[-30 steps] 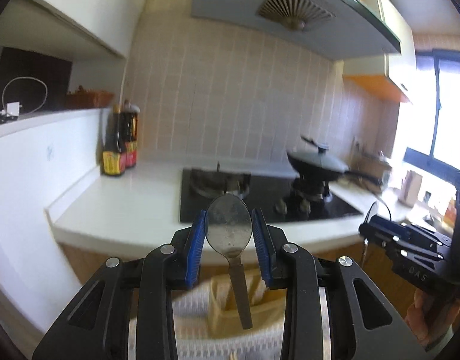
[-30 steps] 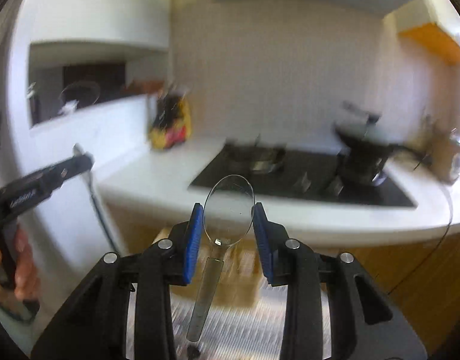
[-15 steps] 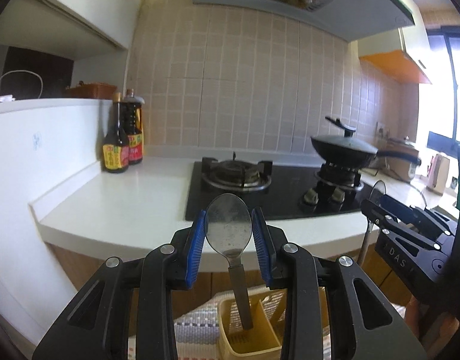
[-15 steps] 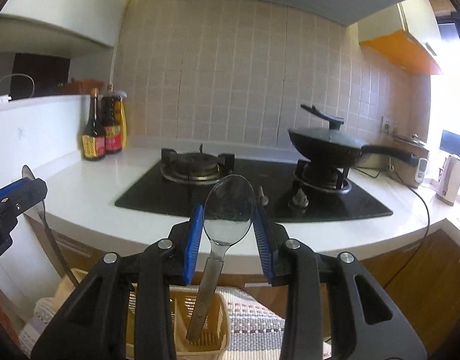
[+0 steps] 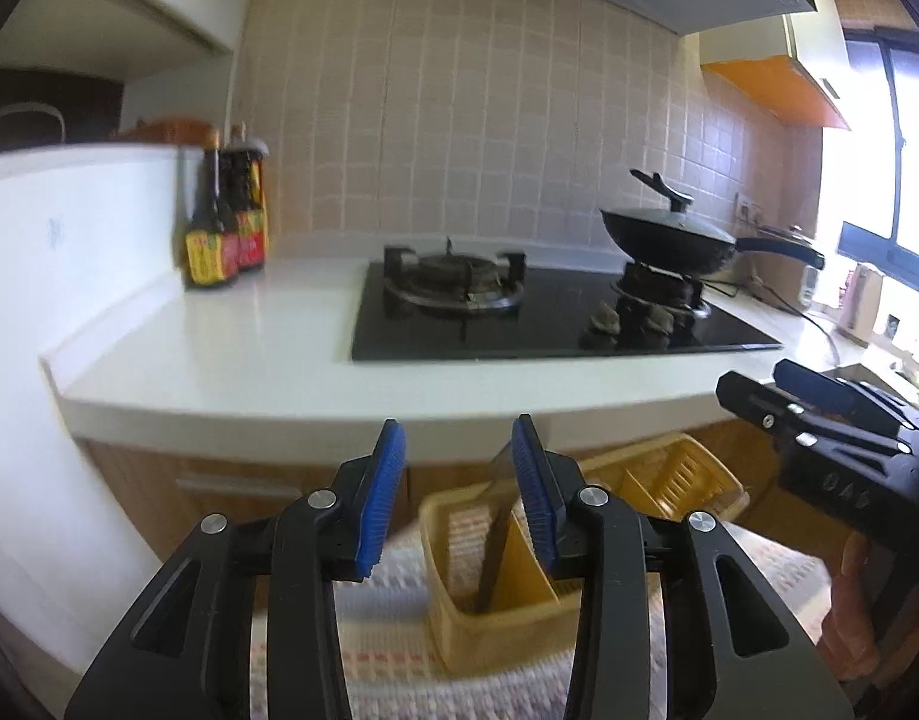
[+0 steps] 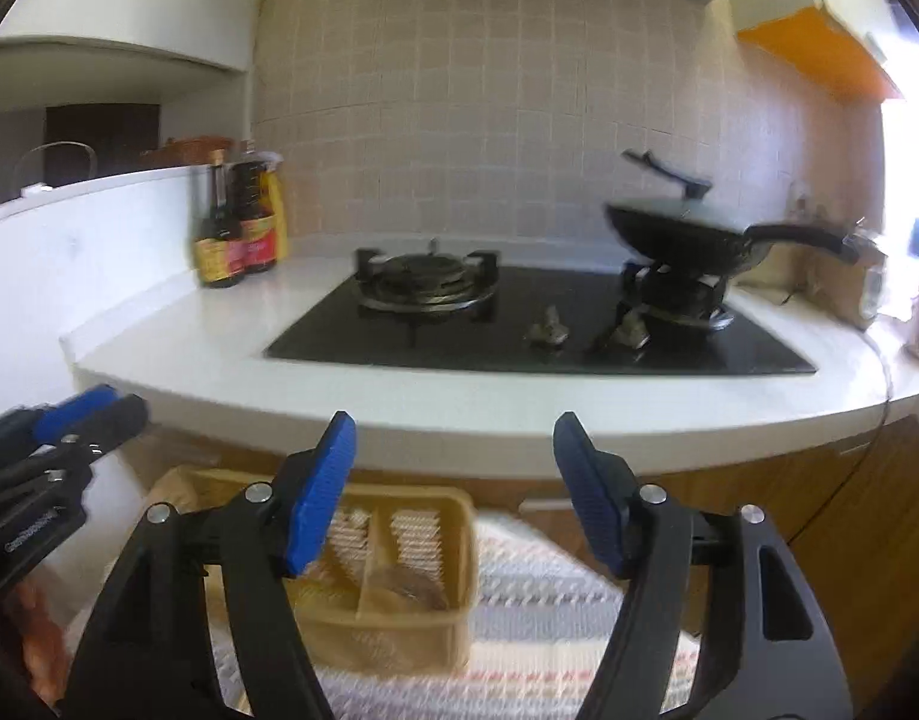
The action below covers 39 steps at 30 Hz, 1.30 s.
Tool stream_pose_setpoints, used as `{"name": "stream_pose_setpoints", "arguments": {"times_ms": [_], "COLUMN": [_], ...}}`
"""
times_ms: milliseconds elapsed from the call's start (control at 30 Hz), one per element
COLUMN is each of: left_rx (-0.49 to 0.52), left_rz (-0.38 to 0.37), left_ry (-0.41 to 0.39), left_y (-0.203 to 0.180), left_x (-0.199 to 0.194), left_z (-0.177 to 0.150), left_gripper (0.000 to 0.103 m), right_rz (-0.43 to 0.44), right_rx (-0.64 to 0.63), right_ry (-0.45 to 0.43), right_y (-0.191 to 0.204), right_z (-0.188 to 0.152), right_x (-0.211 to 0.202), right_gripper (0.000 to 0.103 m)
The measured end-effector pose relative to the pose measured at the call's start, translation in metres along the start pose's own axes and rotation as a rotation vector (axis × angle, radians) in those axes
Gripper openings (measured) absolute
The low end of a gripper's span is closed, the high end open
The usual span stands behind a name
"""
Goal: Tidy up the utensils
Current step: 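Lower the left gripper toward another clear spoon on the cloth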
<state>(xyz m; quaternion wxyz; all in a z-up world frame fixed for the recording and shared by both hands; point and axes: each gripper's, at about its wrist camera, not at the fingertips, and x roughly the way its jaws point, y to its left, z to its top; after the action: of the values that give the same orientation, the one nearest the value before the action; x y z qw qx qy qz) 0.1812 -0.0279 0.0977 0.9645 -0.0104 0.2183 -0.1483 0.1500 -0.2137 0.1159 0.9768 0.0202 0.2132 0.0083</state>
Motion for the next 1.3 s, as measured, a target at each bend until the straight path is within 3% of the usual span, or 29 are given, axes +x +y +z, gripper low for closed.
{"name": "stream_pose_setpoints", "arguments": {"times_ms": [167, 433, 600, 967, 1100, 1300], "left_rx": [-0.055, -0.077, -0.077, -0.099, -0.108, -0.117], "left_rz": [-0.093, -0.137, -0.152, -0.198, -0.181, -0.157], "left_ry": [0.080, 0.256, 0.396, 0.641, 0.701, 0.726], "left_y": [0.008, 0.011, 0.012, -0.006, -0.013, -0.016], "left_x": [-0.034, -0.052, -0.033, 0.033, 0.060, 0.083], "left_z": [0.002, -0.018, -0.059, -0.120, -0.130, -0.135], "left_gripper": [0.040, 0.043, 0.043, 0.041, 0.041, 0.041], "right_rz": [0.001, 0.015, 0.060, 0.074, 0.099, 0.109], "right_rx": [-0.016, -0.023, 0.001, 0.040, 0.080, 0.100], "right_ry": [0.048, 0.287, 0.468, 0.782, 0.848, 0.882], "right_y": [-0.004, -0.005, -0.007, -0.012, -0.023, -0.032], "right_z": [0.002, -0.014, -0.045, -0.106, -0.118, -0.130], "right_x": [-0.035, -0.053, -0.033, 0.012, 0.019, 0.021], "right_gripper": [0.065, 0.065, 0.063, 0.041, 0.039, 0.039]}}
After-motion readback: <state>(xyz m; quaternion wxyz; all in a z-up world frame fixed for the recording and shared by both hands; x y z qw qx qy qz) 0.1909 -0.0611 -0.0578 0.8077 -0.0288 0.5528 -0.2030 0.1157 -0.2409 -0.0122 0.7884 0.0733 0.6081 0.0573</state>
